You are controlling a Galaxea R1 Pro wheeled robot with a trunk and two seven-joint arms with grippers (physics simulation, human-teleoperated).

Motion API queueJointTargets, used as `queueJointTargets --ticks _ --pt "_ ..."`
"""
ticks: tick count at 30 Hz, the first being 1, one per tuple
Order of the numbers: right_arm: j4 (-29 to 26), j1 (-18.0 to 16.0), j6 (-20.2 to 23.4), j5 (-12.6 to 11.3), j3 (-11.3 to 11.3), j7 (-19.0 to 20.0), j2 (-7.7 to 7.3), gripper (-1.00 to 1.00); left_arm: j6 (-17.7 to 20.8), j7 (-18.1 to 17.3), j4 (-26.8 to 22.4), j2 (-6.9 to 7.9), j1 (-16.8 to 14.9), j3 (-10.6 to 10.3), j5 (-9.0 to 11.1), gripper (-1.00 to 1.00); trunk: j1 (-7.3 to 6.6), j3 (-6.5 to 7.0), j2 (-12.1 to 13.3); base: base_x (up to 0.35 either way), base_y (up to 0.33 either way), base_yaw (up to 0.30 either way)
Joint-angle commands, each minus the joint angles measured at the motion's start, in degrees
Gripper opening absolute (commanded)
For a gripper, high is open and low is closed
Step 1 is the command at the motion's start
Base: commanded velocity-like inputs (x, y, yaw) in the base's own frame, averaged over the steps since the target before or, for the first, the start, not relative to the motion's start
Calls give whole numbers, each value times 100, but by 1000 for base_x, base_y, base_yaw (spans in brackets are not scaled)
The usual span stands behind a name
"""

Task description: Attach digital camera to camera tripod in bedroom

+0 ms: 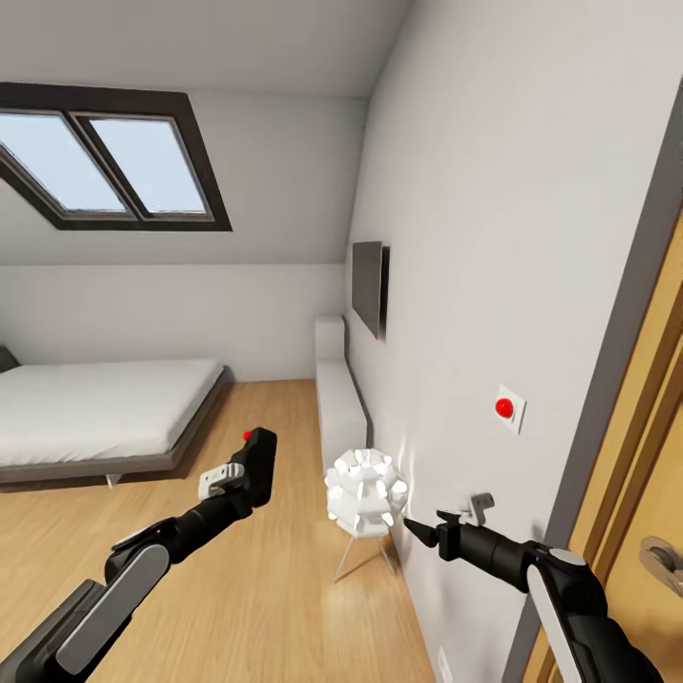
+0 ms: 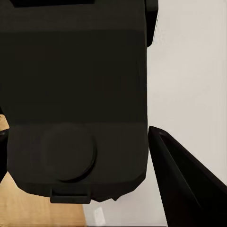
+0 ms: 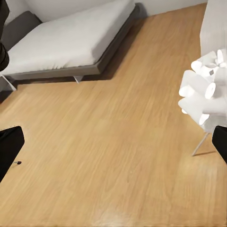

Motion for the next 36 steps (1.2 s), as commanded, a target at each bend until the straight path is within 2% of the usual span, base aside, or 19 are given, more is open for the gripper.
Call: queueJointTargets --ticks 1,3,8,9,12,15,16,17,18,20,21,23,24,28,29,32,33,35,36 --pt "337 -2 49 -43 -13 4 -41 100 21 84 256 6 -4 -24 78 -100 -20 16 37 0 0 0" --pt "566 -2 46 -43 -17 -1 -54 100 21 113 468 -8 -4 -33 91 -100 -64 52 117 0 0 0" --pt "1818 -1 20 -16 -37 -24 -164 100 -12 164 1523 -133 -4 -54 193 -100 -174 142 318 0 0 0" --pt "2746 -2 -147 89 -32 -53 -272 100 -30 170 2280 -230 -4 -57 308 -100 -196 160 358 0 0 0" --pt "3407 -2 -431 244 -14 -95 -321 100 -47 149 2946 -305 -2 -58 404 -100 -196 160 358 0 0 0" --pt "4369 -2 -1079 601 -5 -221 -355 100 -71 63 4158 -499 -3 -59 551 -100 -196 160 358 0 0 0" --pt "4544 -2 -1202 674 -4 -251 -358 100 -74 44 4401 -551 -3 -59 568 -100 -196 160 358 0 0 0" --pt "4720 -2 -1313 745 -3 -284 -361 100 -78 25 4644 -604 -4 -59 571 -100 -196 160 358 0 0 0" --pt "5067 -2 -1504 870 -2 -357 -365 100 -83 -14 5132 -716 -4 -59 565 -100 -196 160 358 0 0 0" --pt "5401 -2 -1644 963 -2 -439 -367 100 -92 -48 5612 -828 -4 -59 552 -100 -196 160 358 0 0 0" --pt "5716 -2 -1742 1025 0 -532 -369 100 -125 -71 6067 -935 -4 -59 542 -100 -196 160 358 0 0 0" --pt "6009 -2 -1810 1066 3 -639 -368 100 -219 -86 6491 -1035 -4 -61 522 -100 -196 160 358 0 0 0" --pt "6288 -2 -1880 1094 7 -766 -366 100 -382 -96 6890 -1131 -4 -64 491 -100 -196 160 358 0 0 0" --pt "6915 -2 -2109 1121 14 -1208 -356 100 -910 -106 7652 -1356 0 -71 305 -100 -196 160 358 0 0 0" --pt "7247 -2 -2263 1126 15 -1505 -351 100 -1161 -106 7869 -1450 -17 -73 141 -100 -196 160 358 0 0 0" --pt "7784 -2 -2552 1130 16 -1992 -336 100 -1469 -100 8052 -1533 -18 -75 -193 -100 -196 160 358 0 0 0" --pt "8060 -16 -2788 1129 16 -2301 -328 100 -1613 -93 8123 -1564 -5 -76 -429 -100 -196 160 358 0 0 0" --pt "8283 -35 -3134 1132 21 -2702 -310 100 -1736 -73 8191 -1591 19 -76 -713 -100 -196 160 358 0 0 0" --pt "8329 -37 -3236 1133 22 -2812 -305 100 -1761 -65 8206 -1597 31 -76 -781 -100 -196 160 358 0 0 0"
